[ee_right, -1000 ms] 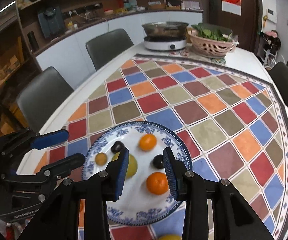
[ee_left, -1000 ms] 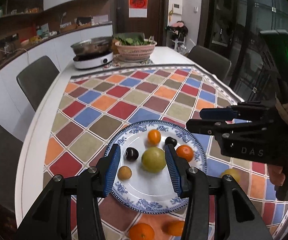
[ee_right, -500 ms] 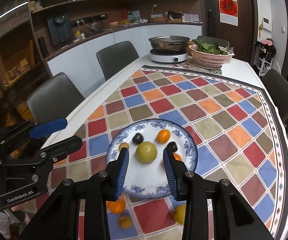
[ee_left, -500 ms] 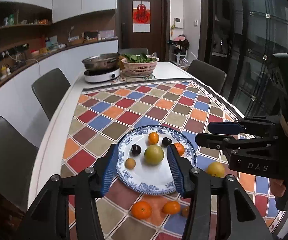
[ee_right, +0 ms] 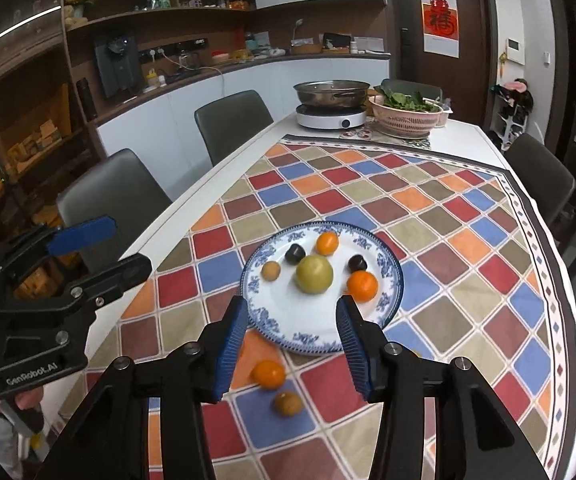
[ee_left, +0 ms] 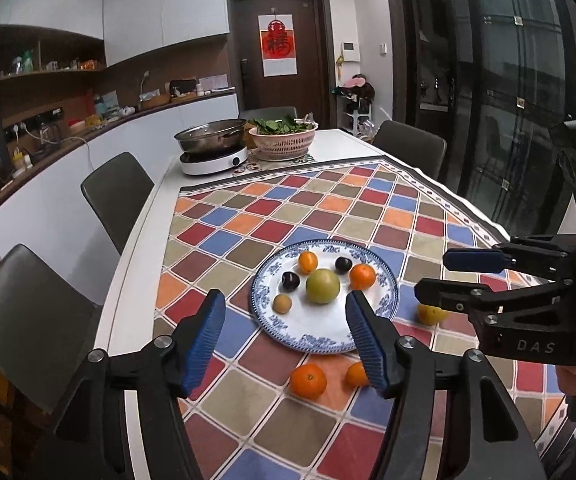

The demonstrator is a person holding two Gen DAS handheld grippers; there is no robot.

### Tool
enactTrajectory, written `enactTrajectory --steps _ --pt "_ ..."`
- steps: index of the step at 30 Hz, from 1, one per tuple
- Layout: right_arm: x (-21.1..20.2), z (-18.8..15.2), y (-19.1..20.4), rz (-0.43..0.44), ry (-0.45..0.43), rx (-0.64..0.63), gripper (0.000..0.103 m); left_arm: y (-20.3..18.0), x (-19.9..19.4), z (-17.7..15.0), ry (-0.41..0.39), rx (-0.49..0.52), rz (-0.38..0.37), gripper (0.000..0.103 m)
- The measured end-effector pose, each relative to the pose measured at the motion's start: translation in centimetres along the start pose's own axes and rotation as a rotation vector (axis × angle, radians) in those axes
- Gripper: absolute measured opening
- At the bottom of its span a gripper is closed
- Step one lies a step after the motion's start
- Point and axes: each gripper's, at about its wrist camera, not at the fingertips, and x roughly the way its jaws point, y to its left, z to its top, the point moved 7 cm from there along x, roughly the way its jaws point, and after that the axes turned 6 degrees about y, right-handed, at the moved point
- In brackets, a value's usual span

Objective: Organize fruits
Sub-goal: 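Pull both grippers back from the plate toward the loose fruit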

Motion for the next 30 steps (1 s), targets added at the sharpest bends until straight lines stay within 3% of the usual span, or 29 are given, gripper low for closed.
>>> enactTrajectory --steps 13,30 --pt "2.0 -4.3 1.1 -0.036 0.101 0.006 0.047 -0.7 1.9 -3.9 0.082 0.091 -0.045 0.065" --pt "7.5 -8.8 1.2 -0.031 0.269 0.016 0.047 -1.3 8.2 -8.7 0.244 0.178 -0.141 0.065"
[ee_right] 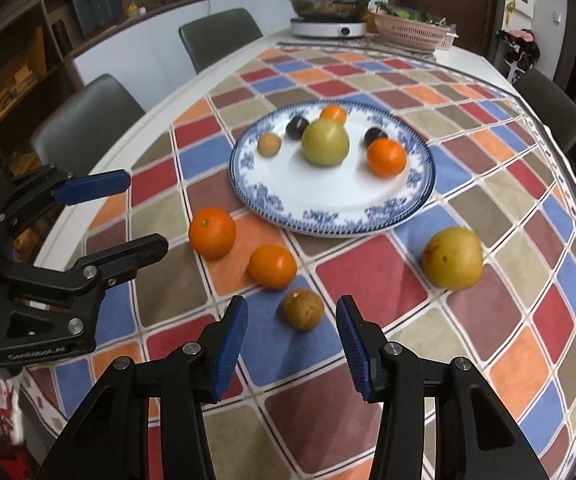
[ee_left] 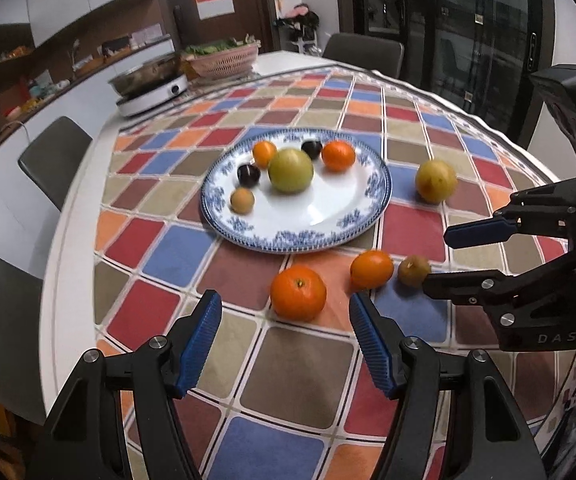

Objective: Organize fruits
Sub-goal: 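Pull both grippers back from the plate toward the loose fruit, then grasp a mandarin with the left gripper while the right gripper grasps a brown fruit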

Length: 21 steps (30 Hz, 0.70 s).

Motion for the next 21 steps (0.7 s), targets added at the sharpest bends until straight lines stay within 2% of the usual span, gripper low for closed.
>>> enactTrajectory --steps 7,15,17,21 --pt "1.9 -0.4 -0.1 -0.01 0.043 -0.007 0.047 -0.1 2.3 -0.6 0.045 0.028 -0.037 0.065" --pt "2.8 -0.5 -0.5 -0.025 0.054 -0.01 0.046 0.1 4.5 0.1 0.07 0.029 -0.063 0.065" --pt "3.0 -0.5 -0.6 -0.024 0.059 -0.007 0.039 0.1 5.0 0.2 0.076 0.022 -0.072 0.065" --pt "3.3 -0.4 -0.9 -0.012 0.062 0.001 0.038 -0.1 5.5 0.3 0.082 0.019 -0.082 0.065"
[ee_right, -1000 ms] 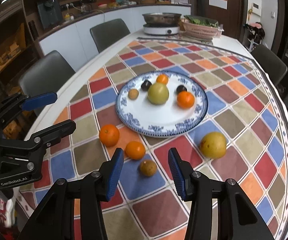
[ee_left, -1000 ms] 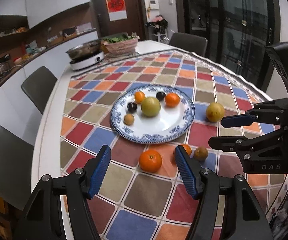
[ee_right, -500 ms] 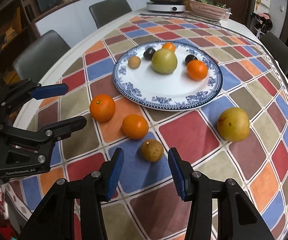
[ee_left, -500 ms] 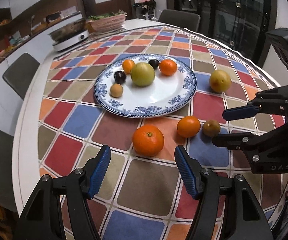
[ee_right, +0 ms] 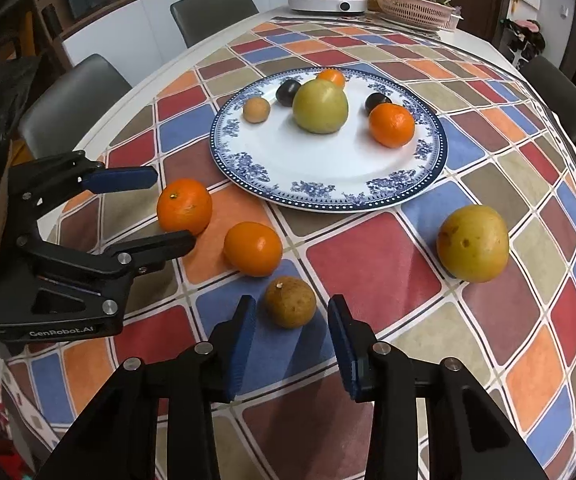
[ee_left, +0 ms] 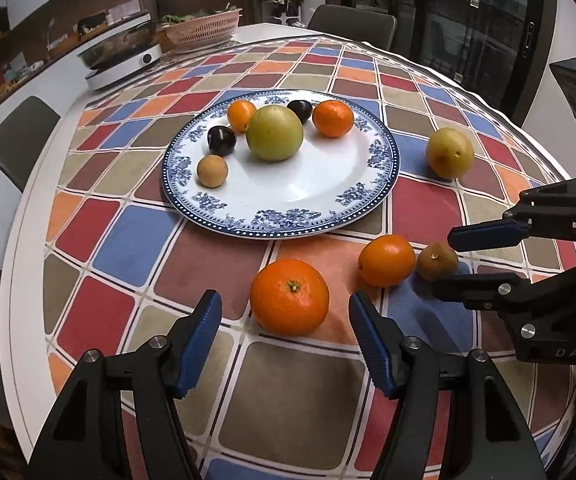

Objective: Organize fruits
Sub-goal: 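Grasp a mandarin with the left gripper while the right gripper grasps a brown fruit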

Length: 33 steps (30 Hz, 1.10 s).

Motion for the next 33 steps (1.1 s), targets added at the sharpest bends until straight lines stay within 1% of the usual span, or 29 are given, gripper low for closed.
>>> enactTrajectory --steps 3,4,7,9,13,20,26,33 --pt "0.2 0.0 -0.1 0.013 0.002 0.004 0.036 -0.1 0.4 0.0 0.007 -0.001 -0.005 0.061" --pt "0.4 0.0 -0.1 0.018 0.004 0.006 0.034 -0.1 0.5 0.0 0.013 -0.003 -0.005 0.058" --pt "0.6 0.0 -0.2 0.032 0.01 0.013 0.033 -0.2 0.7 0.1 0.021 -0.007 -0.013 0.051" --pt "0.8 0.0 -0.1 0.037 0.011 0.01 0.03 -0.3 0.7 0.1 0.02 -0.008 -0.017 0.05" --pt "0.9 0.1 -0.1 0.051 0.009 0.009 0.03 -0.1 0.7 0.3 0.016 -0.019 -0.002 0.041" --pt "0.6 0.1 -0.3 0.059 -0.001 0.019 0.03 -0.4 0.6 0.1 0.013 -0.057 -0.022 0.041" --pt "-0.1 0.2 -0.4 0.065 -0.022 0.023 0.03 -0.6 -0.8 -0.1 -0.012 -0.089 -0.007 0.041" --pt "-1.7 0.4 -0.4 0.069 -0.067 0.016 0.03 -0.8 -2.6 -0.1 -0.04 -0.125 0.011 0.041"
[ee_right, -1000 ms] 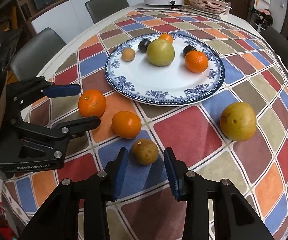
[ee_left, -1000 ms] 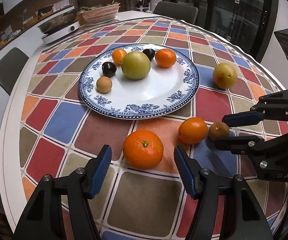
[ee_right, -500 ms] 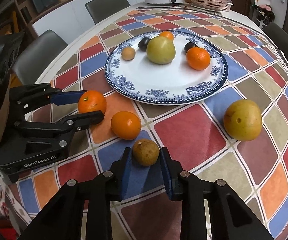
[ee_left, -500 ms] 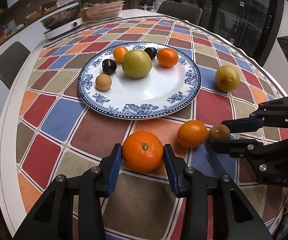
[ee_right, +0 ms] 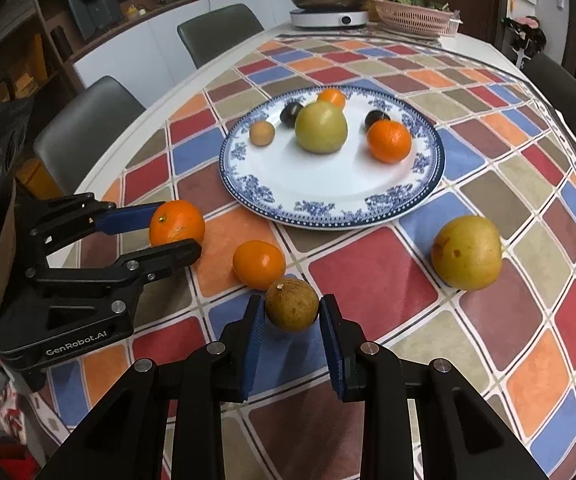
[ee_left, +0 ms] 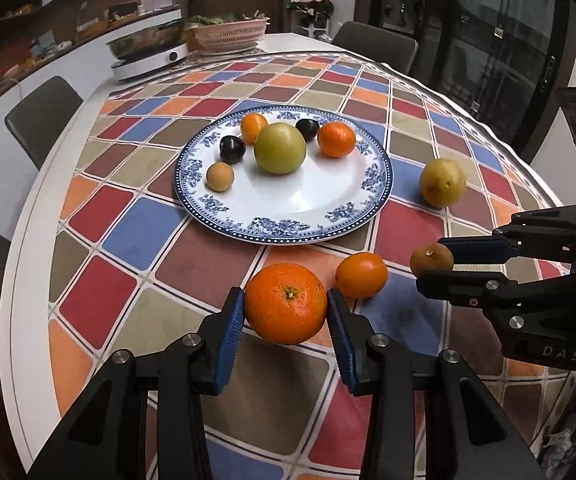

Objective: Organize fruits
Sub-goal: 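Grasp a mandarin with the left gripper while the right gripper grasps a brown fruit, then carry the mandarin and brown fruit over the plate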

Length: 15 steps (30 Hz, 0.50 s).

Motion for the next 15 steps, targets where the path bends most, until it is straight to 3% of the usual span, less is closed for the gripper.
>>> enactTrajectory --steps 15 --pt "-4.5 0.7 -0.2 -0.004 -0.122 -0.034 0.03 -1.6 -4.2 1.0 -0.09 -0.051 0.038 0.041"
